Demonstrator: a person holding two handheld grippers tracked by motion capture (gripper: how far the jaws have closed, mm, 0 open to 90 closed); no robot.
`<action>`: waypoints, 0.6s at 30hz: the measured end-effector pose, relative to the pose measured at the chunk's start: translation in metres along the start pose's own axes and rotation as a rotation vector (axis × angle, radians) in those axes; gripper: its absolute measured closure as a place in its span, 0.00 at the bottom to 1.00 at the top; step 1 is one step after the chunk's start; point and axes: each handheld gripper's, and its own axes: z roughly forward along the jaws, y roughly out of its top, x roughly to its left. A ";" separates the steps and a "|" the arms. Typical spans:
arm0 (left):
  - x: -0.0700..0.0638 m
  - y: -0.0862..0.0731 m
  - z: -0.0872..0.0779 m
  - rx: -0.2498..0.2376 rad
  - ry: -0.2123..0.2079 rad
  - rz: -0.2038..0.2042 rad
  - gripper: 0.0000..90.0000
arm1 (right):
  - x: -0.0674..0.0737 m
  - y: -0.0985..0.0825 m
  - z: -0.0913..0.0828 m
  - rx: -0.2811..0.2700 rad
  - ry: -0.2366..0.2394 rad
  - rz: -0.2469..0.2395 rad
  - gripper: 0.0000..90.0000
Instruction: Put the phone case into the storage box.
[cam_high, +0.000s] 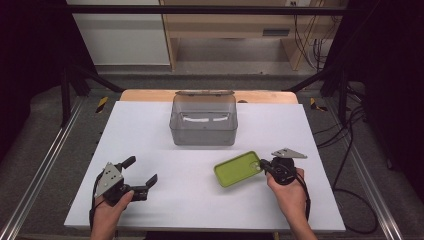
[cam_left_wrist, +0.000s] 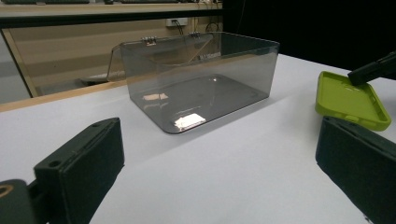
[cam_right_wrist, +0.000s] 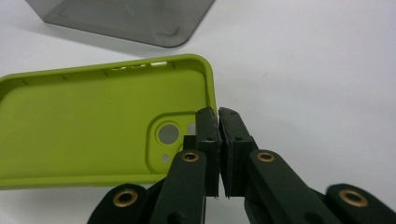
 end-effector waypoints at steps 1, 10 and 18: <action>0.000 0.000 0.000 0.000 0.000 0.000 0.01 | 0.000 0.001 0.000 -0.011 0.000 -0.006 0.97; -0.002 0.005 0.004 0.062 -0.008 -0.035 0.01 | -0.003 0.001 0.005 -0.095 0.025 -0.022 0.97; -0.011 0.014 0.011 0.090 -0.044 -0.028 0.02 | 0.000 -0.001 0.004 -0.120 0.037 -0.049 0.97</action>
